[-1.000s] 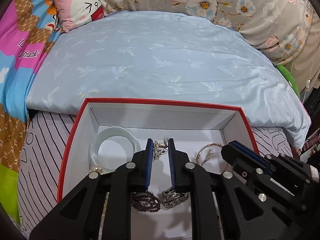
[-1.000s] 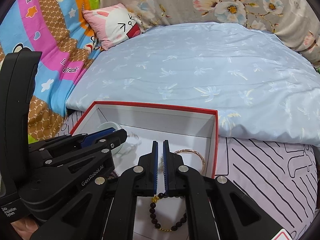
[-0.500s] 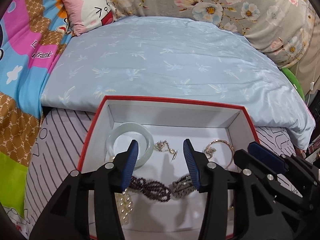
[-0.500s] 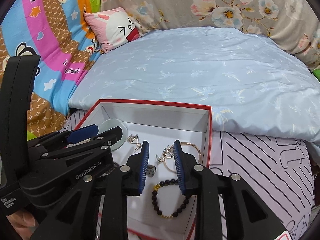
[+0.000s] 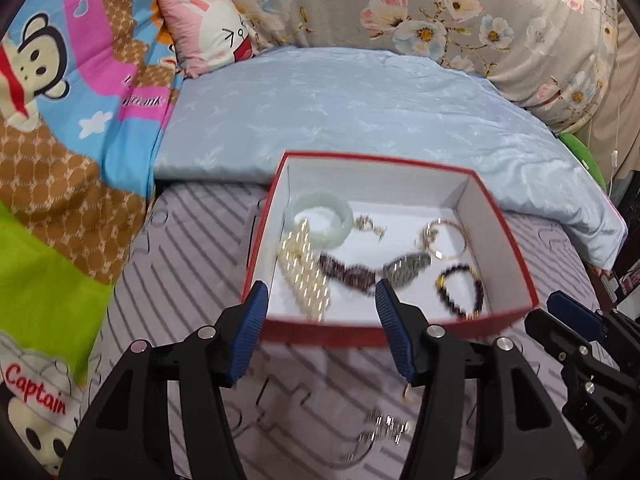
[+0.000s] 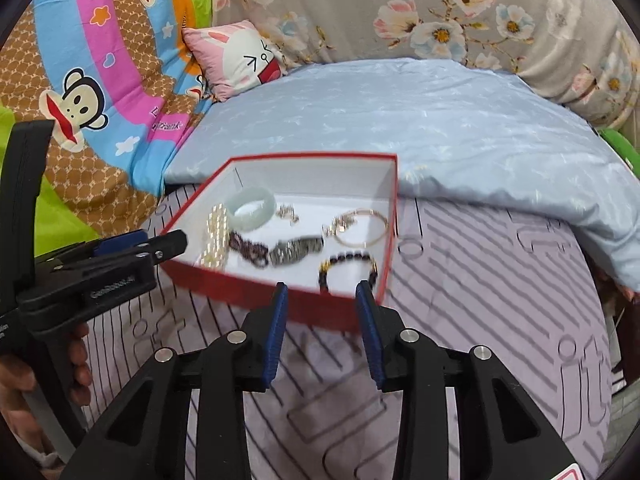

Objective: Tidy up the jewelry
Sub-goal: 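Move both tools back to the remaining silver chain and gold ring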

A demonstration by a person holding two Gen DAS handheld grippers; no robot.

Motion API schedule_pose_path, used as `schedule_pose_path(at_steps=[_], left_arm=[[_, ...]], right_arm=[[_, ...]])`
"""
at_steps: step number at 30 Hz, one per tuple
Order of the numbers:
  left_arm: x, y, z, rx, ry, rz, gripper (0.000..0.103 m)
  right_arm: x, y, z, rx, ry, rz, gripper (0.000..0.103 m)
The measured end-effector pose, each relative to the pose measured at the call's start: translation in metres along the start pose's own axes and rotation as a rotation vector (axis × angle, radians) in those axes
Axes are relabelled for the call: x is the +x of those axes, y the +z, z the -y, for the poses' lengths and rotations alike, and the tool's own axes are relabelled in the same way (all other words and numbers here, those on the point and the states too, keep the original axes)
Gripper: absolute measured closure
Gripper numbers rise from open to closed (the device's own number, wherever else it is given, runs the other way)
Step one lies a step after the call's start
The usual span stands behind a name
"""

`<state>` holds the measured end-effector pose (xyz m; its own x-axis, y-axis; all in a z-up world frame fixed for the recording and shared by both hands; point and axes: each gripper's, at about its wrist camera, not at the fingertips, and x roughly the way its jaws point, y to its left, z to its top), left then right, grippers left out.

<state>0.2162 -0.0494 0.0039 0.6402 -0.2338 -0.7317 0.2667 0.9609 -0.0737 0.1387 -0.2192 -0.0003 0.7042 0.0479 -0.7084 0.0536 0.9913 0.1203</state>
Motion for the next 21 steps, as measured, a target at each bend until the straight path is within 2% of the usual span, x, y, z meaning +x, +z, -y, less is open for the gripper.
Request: schedule_pose_path(at_steps=[6,14,21], left_arm=[[-0.01,-0.046,-0.006,-0.021,-0.027,-0.066,0.049],[-0.004,-0.096,0.013,0.007,-0.074,-0.14,0.049],[0.007,-0.099,0.018,0.007,-0.078,-0.128,0.051]], right_arm=[[-0.015,-0.039,0.003,0.028,-0.024,-0.035,0.068],[-0.019,-0.077,0.007,0.061,-0.022,-0.094,0.068],[-0.017,-0.086,0.007,0.076,-0.002,-0.113,0.068]])
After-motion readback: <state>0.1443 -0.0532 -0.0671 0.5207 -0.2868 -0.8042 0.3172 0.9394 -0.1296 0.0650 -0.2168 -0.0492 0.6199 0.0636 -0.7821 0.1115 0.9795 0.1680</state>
